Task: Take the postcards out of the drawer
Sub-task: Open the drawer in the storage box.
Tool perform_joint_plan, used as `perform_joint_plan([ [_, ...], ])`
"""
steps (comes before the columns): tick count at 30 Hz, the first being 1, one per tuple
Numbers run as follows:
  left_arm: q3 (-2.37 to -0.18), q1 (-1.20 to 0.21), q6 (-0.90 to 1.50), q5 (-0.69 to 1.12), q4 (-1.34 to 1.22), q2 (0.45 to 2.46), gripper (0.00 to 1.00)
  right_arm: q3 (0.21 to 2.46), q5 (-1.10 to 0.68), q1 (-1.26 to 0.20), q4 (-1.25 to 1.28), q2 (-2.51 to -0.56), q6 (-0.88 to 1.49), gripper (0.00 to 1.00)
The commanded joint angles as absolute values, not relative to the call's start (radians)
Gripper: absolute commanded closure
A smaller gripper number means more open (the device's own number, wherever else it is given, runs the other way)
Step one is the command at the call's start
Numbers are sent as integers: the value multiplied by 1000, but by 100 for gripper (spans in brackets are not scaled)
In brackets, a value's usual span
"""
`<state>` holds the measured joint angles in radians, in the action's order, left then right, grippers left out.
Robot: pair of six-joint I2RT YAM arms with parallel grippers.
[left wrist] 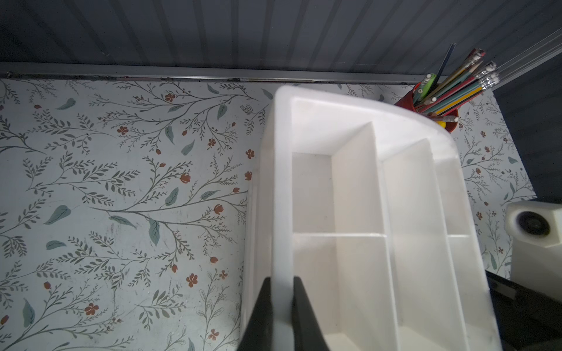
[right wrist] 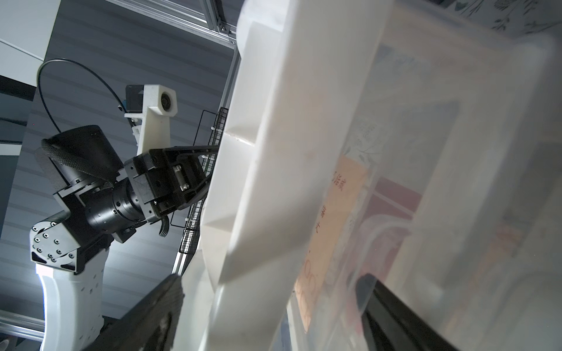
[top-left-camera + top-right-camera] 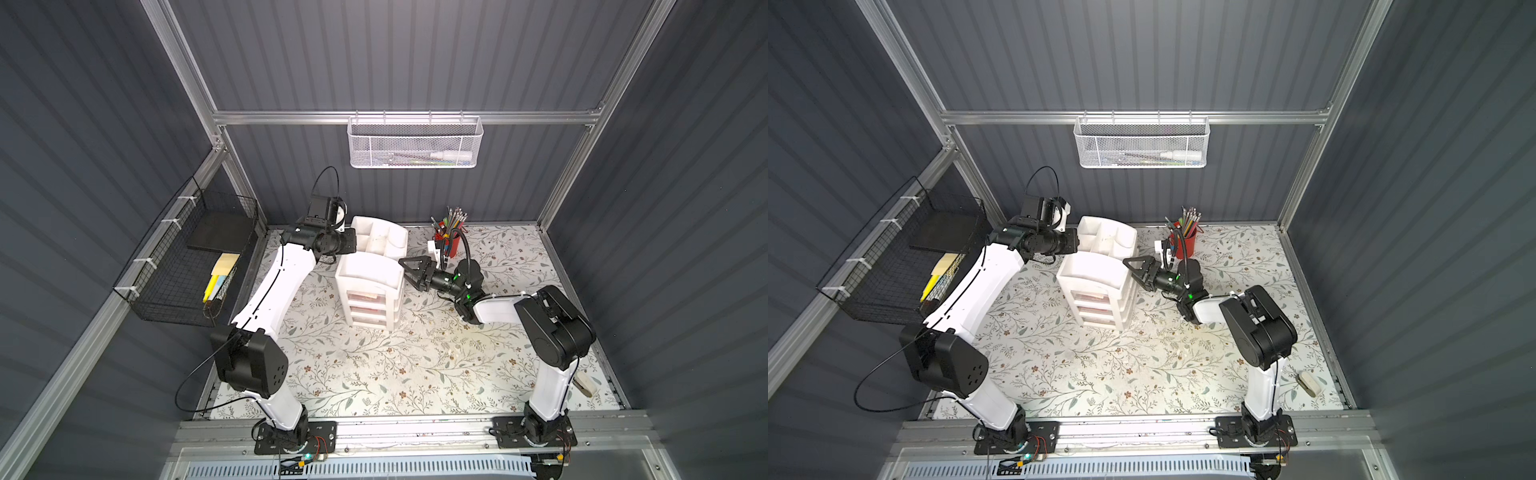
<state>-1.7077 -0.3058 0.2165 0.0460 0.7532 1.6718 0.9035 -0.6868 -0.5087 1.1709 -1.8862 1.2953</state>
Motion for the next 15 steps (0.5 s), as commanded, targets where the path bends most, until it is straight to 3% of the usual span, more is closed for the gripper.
perform_joint_plan([
  [1, -1679, -313, 204, 35, 781, 1670, 100, 921, -693, -518, 1343, -1878, 1340, 10],
  [15, -1687, -310, 198, -12, 804, 1669, 100, 886, -689, -501, 1414, -1833, 1365, 14],
])
